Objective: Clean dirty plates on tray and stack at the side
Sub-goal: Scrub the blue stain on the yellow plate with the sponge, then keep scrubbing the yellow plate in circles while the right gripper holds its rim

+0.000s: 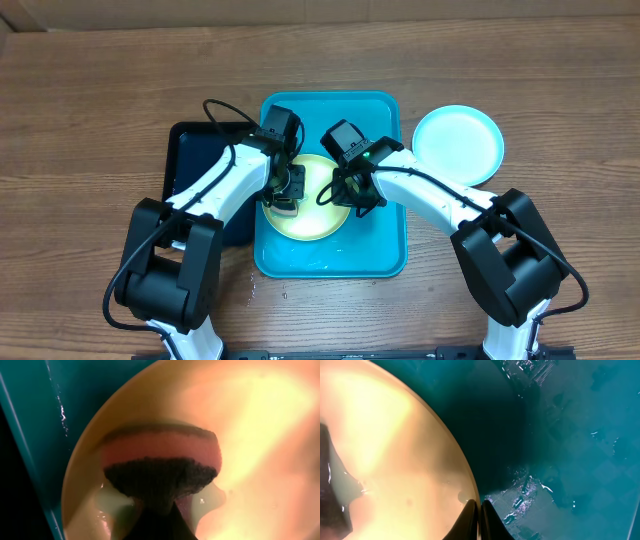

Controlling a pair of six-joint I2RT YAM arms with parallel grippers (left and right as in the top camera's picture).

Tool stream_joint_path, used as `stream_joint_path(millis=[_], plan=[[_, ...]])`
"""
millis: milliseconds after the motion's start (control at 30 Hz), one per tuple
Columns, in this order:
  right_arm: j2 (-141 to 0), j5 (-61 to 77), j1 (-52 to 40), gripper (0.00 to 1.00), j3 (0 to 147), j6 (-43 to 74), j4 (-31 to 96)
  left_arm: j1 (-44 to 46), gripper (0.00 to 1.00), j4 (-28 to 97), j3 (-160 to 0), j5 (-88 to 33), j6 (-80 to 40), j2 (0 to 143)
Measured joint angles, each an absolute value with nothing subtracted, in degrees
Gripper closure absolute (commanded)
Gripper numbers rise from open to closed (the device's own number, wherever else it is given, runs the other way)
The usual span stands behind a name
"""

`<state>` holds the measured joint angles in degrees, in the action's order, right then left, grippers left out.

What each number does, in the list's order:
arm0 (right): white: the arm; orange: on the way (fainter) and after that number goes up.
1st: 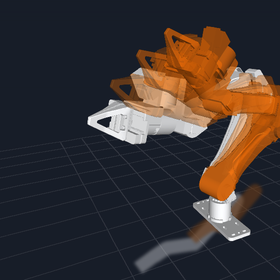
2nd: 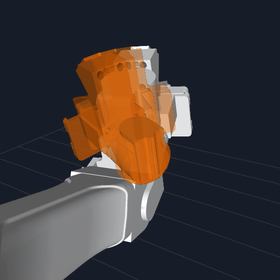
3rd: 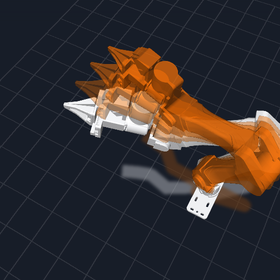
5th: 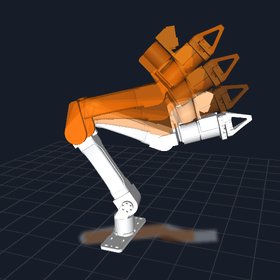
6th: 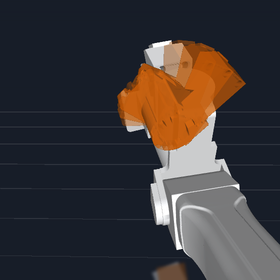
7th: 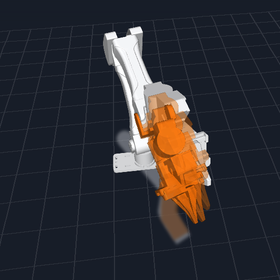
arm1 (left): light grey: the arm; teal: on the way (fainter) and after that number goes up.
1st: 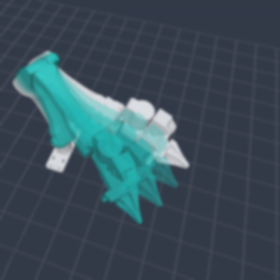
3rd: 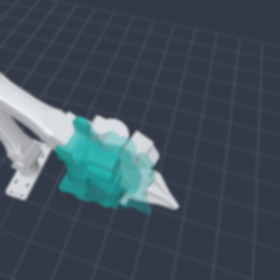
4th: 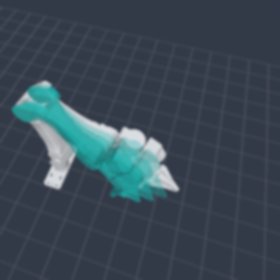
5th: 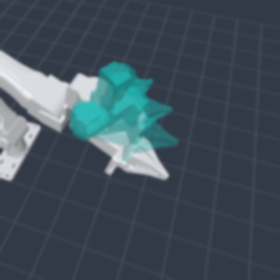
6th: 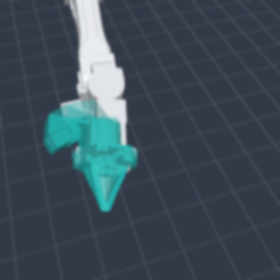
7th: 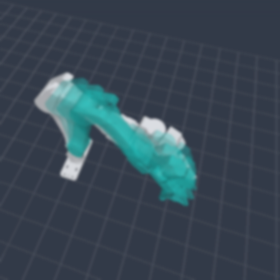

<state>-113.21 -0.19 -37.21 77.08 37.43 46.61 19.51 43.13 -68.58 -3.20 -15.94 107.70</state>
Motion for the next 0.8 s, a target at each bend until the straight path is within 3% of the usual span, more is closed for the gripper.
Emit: stream_joint_path(millis=[400, 633, 800], plan=[[-113.21, -0.08, -37.21, 0.96, 77.08, 37.43, 46.68, 18.59, 0.96, 46.87, -72.77, -8.14, -18.15, 112.33], [-113.21, -0.82, -36.73, 0.96, 77.08, 37.45, 47.44, 17.61, 0.96, 43.07, -74.98, -25.58, -18.50, 115.77], [-113.19, -0.40, -36.77, 0.96, 77.08, 37.45, 46.92, 17.58, 0.96, 51.94, -82.50, -29.82, -17.89, 117.86]])
